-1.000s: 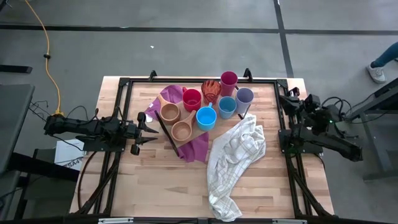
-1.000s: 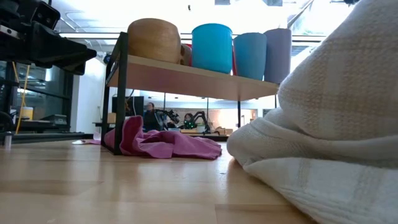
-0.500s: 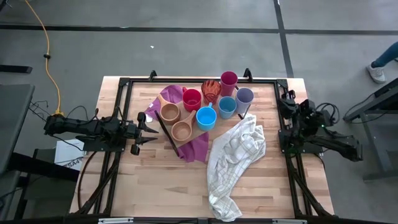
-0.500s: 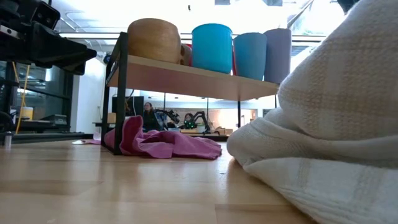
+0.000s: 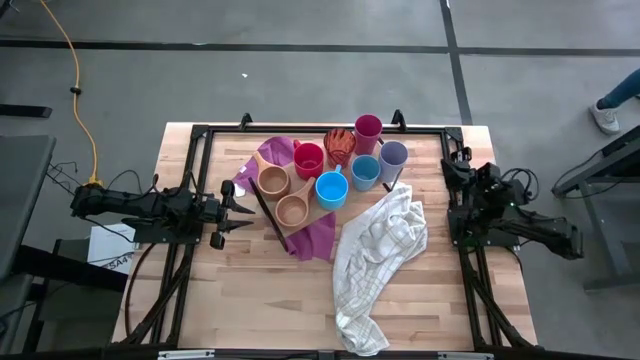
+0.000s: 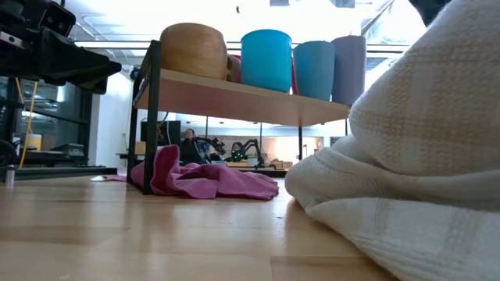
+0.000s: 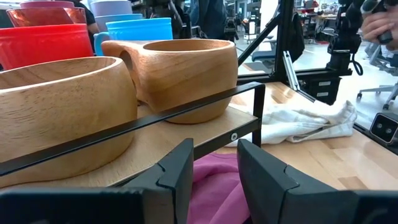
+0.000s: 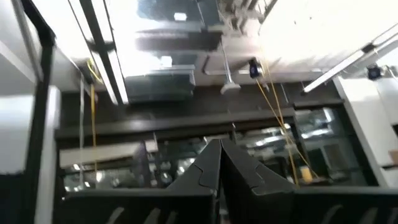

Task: Stack small to large cups/mugs on shelf
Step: Return to Home Position

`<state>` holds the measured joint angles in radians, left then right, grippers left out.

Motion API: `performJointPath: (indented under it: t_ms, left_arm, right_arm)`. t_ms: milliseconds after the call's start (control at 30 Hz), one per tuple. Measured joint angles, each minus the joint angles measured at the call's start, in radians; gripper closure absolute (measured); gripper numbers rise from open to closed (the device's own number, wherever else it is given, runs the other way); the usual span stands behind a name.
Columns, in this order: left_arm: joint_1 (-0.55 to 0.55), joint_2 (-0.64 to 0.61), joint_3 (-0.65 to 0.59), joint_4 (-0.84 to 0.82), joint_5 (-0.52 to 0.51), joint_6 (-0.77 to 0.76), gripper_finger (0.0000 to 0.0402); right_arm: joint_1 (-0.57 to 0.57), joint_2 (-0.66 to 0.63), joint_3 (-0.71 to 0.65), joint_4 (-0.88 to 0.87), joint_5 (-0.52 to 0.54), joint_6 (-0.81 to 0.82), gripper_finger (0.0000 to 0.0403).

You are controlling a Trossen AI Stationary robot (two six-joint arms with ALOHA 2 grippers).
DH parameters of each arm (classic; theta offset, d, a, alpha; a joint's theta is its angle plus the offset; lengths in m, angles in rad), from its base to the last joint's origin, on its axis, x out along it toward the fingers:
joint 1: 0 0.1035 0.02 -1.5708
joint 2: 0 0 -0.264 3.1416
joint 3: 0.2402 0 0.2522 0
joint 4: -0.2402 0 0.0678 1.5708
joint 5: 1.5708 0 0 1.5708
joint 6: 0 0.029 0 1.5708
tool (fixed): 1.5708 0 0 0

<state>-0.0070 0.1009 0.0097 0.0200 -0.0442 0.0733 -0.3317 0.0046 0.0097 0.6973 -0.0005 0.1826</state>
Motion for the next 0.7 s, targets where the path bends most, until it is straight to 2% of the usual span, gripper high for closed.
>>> performJointPath:
  t_ms: [333, 500, 700]
  left_arm:
    - [0.0, 0.0, 0.0, 0.0, 0.0, 0.0, 0.0291]
    - [0.0, 0.0, 0.0, 0.0, 0.0, 0.0, 0.0291]
    - [0.0, 0.0, 0.0, 0.0, 0.0, 0.0, 0.0291]
  right_arm:
    - [0.0, 0.0, 0.0, -0.251, 0.099, -0.064, 0.0403]
    - [0.0, 0.0, -0.001, -0.312, 0.112, -0.094, 0.0403]
    - [0.0, 0.0, -0.001, -0.382, 0.194, -0.126, 0.0403]
